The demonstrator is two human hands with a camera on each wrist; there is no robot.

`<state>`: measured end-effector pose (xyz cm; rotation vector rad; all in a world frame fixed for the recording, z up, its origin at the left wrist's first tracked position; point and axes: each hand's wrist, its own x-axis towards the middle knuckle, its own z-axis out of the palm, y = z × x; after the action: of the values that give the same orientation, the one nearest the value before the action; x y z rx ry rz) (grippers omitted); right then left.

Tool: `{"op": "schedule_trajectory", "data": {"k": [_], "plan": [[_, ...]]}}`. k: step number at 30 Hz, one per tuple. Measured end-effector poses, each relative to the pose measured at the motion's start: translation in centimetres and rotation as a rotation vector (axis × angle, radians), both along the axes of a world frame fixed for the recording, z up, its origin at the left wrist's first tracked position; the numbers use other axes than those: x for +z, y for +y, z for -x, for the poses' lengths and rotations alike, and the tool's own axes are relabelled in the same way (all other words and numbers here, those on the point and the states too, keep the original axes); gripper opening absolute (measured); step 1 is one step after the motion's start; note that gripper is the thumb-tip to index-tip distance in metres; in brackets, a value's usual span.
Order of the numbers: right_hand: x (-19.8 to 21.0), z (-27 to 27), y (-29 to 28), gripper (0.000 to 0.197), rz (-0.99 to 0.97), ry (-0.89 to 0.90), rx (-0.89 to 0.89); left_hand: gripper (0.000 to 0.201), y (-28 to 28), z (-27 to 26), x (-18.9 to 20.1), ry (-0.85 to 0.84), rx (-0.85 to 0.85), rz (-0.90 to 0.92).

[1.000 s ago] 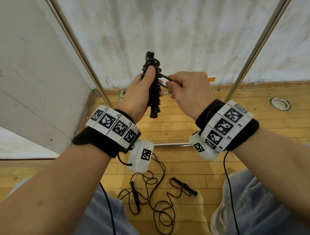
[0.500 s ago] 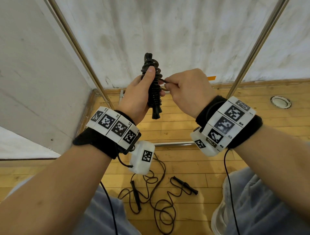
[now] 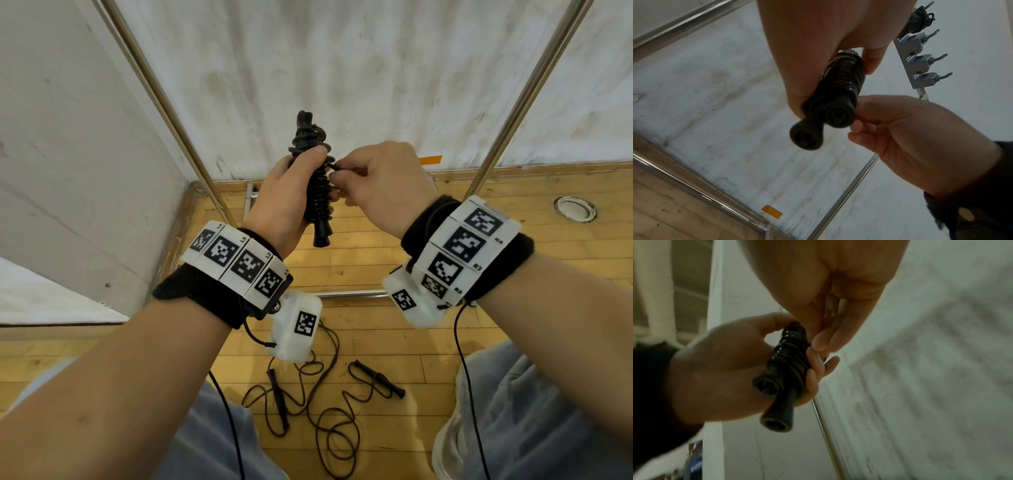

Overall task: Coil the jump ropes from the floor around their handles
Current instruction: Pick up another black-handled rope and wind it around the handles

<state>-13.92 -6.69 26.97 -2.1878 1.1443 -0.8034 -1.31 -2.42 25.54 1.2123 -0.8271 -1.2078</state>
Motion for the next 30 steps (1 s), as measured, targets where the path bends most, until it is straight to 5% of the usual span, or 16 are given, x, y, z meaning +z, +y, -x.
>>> {"op": "schedule_trajectory", "data": {"k": [3,9,23,30], "plan": [[-0.26,-0.23,0.18,0.011,-0.134,-0.2,0.011,0.03,-0.01,0.01,0.01,-0.028,0.016,-0.008],[-0.54,-0.16,-0.02,0.008,-0.189,-0.191,0.118,0.03,-0.01,-0.55,0.04,-0.081,-0.014,-0.036],[-0.76,-0.23,0.54,0.015,-0.155,-0.345,0.012,0.036,0.17,-0.5,0.92,0.048,-0.062,-0.065],[-0.79,-0.44,-0.04,0.012,-0.141,-0.369,-0.082,0.048,0.28,-0.05,0.66,-0.098,0.029,-0.048]]}}
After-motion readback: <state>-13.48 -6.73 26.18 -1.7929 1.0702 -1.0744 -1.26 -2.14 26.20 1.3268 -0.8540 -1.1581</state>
